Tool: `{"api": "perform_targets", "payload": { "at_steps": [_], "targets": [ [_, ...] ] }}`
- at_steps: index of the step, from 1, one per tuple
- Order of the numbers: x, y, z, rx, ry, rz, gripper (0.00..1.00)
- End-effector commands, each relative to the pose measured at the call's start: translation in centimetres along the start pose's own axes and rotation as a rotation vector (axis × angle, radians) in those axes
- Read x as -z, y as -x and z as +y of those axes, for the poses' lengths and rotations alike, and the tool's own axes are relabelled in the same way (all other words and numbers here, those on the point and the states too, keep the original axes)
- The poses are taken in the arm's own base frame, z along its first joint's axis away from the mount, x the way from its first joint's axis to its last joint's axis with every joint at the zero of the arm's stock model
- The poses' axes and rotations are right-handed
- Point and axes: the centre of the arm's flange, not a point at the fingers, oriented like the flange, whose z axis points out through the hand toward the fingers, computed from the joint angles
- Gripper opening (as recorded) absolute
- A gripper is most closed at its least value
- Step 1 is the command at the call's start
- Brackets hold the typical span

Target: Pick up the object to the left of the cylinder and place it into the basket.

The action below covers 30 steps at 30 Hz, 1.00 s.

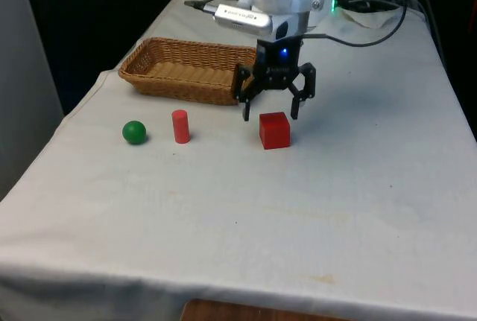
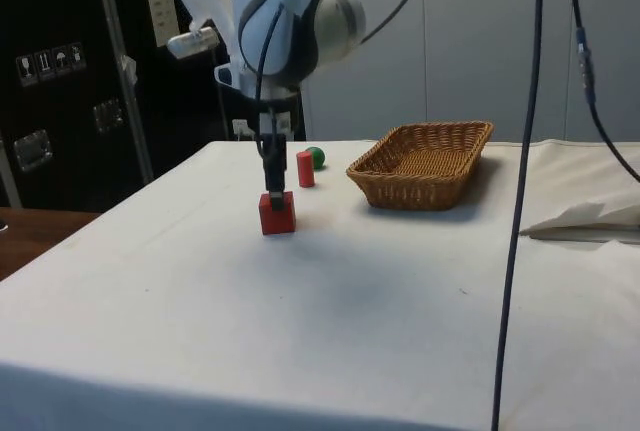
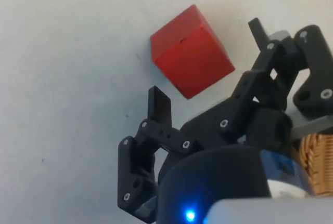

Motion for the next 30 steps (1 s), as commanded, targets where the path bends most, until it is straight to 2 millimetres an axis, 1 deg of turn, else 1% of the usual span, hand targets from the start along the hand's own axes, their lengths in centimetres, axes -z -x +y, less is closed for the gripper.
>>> {"api": "perform_targets", "payload": {
  "at_steps": [1, 3, 5, 10, 11, 13, 14, 19, 20, 23, 28, 30],
  "targets": [
    [-0.4, -0.1, -0.1, 0.008, -0.004, 0.015, 1.00],
    [-0.6, 0.2, 0.0, 0.006, 0.003, -0.001, 1.00],
    [-1.3, 0.1, -0.1, 0.017, 0.001, 0.016, 1.00],
    [-2.0, 0.1, 0.0, 0.019, 0.004, 0.021, 1.00],
    [-2.1, 0.0, 0.1, 0.019, 0.005, 0.023, 0.85],
    [-2.2, 0.2, 0.1, 0.017, 0.008, 0.005, 0.62],
    [-2.2, 0.0, 0.1, 0.019, 0.005, 0.022, 0.62],
    [-2.3, 0.0, 0.1, 0.020, 0.004, 0.024, 0.07],
    [-2.3, 0.0, 0.1, 0.020, 0.004, 0.025, 0.01],
    [-2.2, 0.2, 0.2, 0.018, 0.006, 0.008, 0.01],
    [-2.3, 0.0, 0.1, 0.020, 0.003, 0.025, 0.01],
    [-1.8, 0.2, 0.4, 0.018, 0.004, 0.022, 0.01]
  ]
}}
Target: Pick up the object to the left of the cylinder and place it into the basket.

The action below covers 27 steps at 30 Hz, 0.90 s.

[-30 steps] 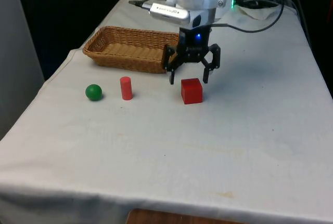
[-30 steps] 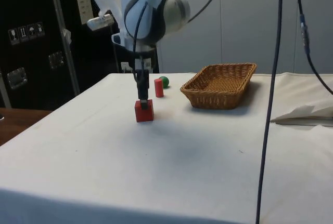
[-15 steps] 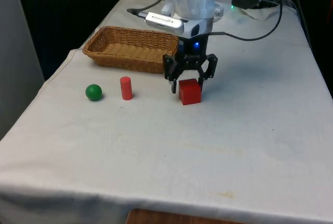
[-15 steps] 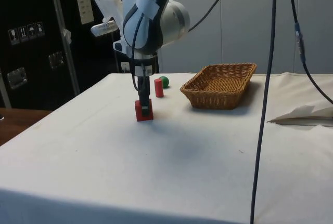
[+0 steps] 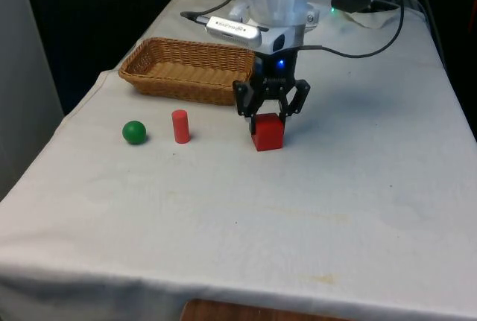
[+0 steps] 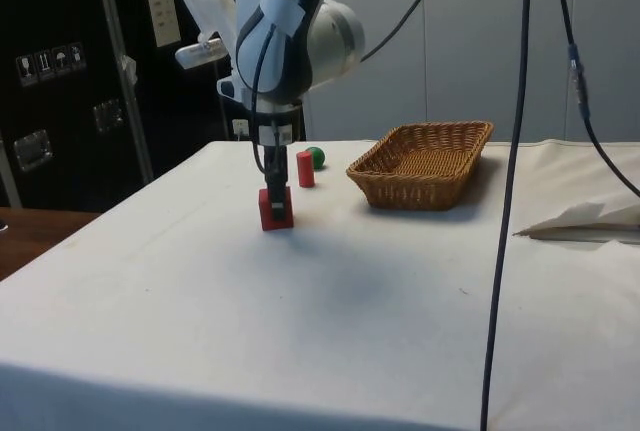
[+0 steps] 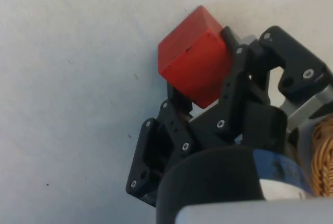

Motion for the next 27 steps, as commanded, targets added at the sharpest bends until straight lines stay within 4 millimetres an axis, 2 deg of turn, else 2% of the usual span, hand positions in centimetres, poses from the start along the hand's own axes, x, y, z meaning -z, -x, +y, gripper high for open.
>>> {"api": "perform_targets", "payload": {
  "at_steps": [1, 2, 3, 7, 11, 17, 20, 27],
  "targets": [
    [0.8, 0.1, 0.3, 0.001, -0.002, 0.010, 0.01],
    [0.2, 0.0, 0.1, 0.000, 0.001, 0.003, 0.01],
    [1.1, 0.2, 0.4, 0.001, -0.002, 0.010, 0.01],
    [2.6, 0.6, 0.8, 0.000, -0.007, 0.017, 0.01],
    [3.3, 0.8, 0.9, -0.004, -0.017, 0.033, 0.01],
    [5.7, 1.6, 1.6, -0.002, -0.020, 0.044, 0.01],
    [6.1, 1.6, 1.7, -0.006, -0.031, 0.057, 0.01],
    [8.6, 2.8, 2.4, -0.006, -0.041, 0.082, 0.01]
  ]
}}
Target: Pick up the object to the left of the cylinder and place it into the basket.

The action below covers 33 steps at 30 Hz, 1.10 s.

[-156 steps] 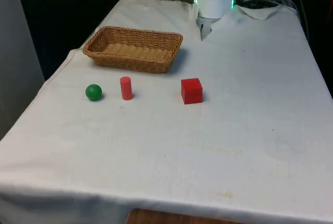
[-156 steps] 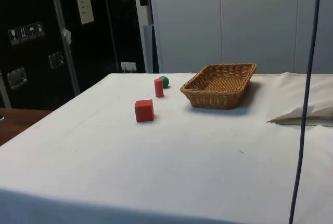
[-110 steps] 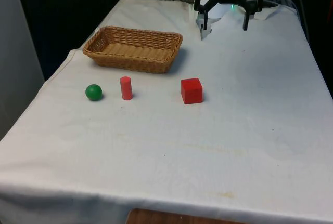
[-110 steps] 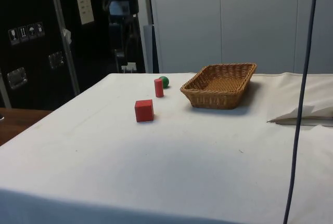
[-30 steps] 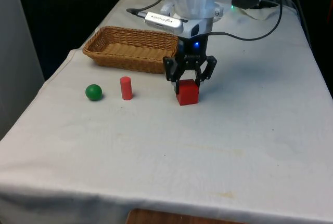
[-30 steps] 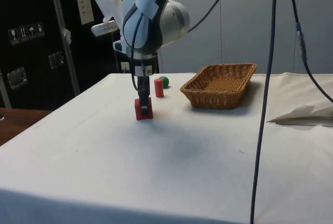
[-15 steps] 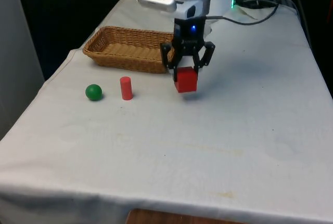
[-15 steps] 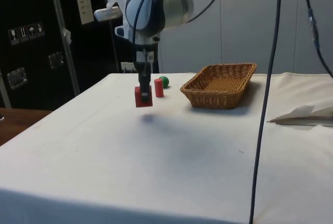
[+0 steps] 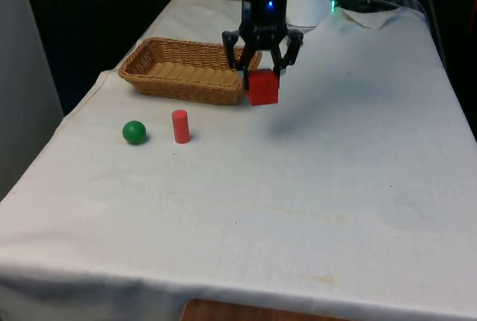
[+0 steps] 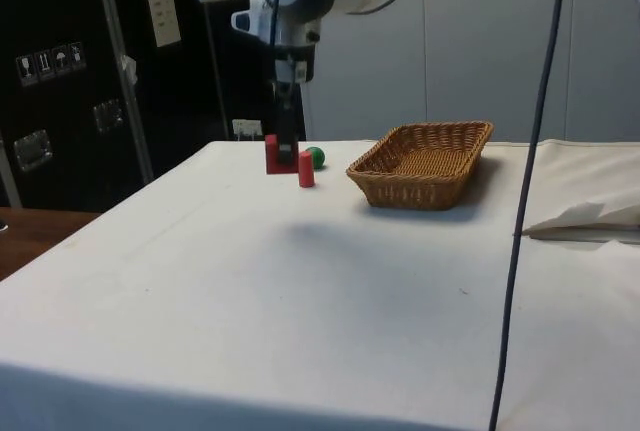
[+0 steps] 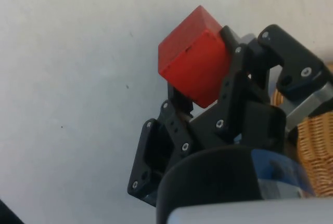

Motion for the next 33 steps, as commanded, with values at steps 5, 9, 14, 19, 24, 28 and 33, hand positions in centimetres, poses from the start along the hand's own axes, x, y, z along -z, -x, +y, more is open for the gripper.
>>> {"api": "perform_targets", "payload": {
  "at_steps": [5, 9, 14, 19, 24, 28, 33],
  "targets": [
    [1.7, 1.1, 0.3, 0.002, 0.000, 0.013, 0.01],
    [2.7, 2.0, 0.5, 0.004, -0.006, 0.027, 0.01],
    [3.8, 3.3, 0.6, 0.011, -0.012, 0.040, 0.01],
    [4.5, 4.4, 0.8, 0.019, -0.014, 0.047, 0.01],
    [5.1, 6.0, 1.0, 0.029, -0.019, 0.047, 0.01],
    [5.3, 7.0, 1.1, 0.037, -0.019, 0.046, 0.01],
    [5.3, 8.0, 1.3, 0.047, -0.018, 0.035, 0.01]
  ]
}}
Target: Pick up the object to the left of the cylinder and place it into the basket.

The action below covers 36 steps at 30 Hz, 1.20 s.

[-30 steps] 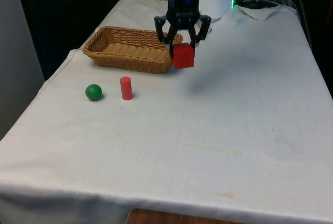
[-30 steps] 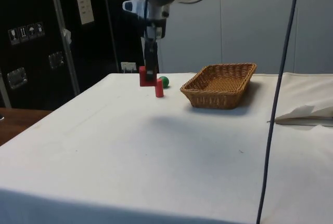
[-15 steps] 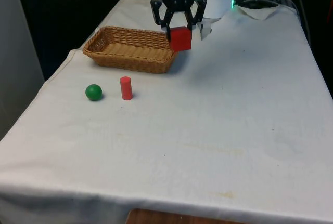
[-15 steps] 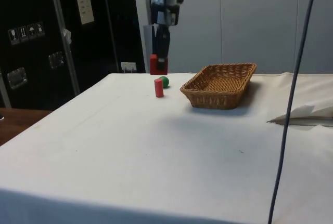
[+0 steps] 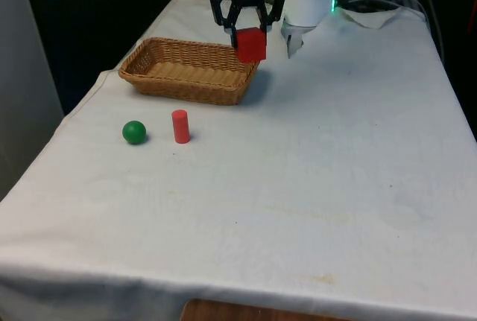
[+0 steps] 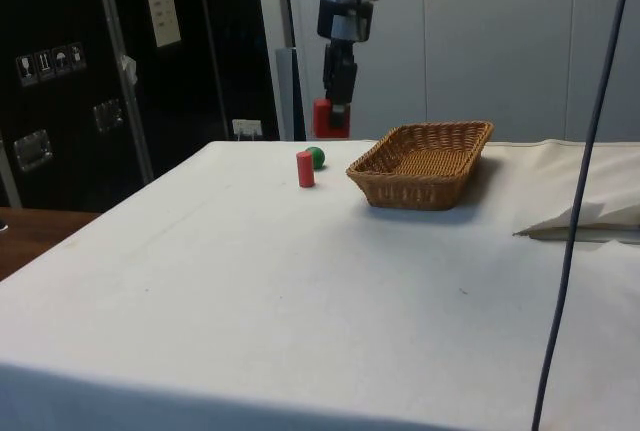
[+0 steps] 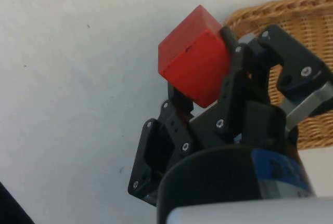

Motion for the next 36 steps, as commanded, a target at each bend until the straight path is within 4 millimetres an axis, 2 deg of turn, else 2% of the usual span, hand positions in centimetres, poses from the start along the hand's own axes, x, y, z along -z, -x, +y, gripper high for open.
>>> {"api": "perform_targets", "payload": {
  "at_steps": [1, 10, 11, 18, 19, 25, 27, 35, 36],
  "targets": [
    [-0.1, 0.3, 0.3, 0.006, 0.015, -0.008, 0.01],
    [-0.5, 2.0, 0.8, 0.032, 0.023, -0.044, 0.01],
    [-0.3, 1.6, 0.5, 0.027, 0.009, -0.031, 0.01],
    [-0.8, 3.7, 1.4, 0.044, 0.027, -0.065, 0.01],
    [-0.7, 3.3, 1.1, 0.040, 0.015, -0.060, 0.01],
    [-1.2, 5.4, 2.0, 0.053, 0.025, -0.079, 0.01],
    [-1.1, 5.3, 1.9, 0.050, 0.009, -0.076, 0.01],
    [-1.5, 8.1, 3.2, 0.063, 0.017, -0.086, 0.01],
    [-1.5, 7.7, 3.1, 0.058, 0.006, -0.087, 0.01]
  ]
}}
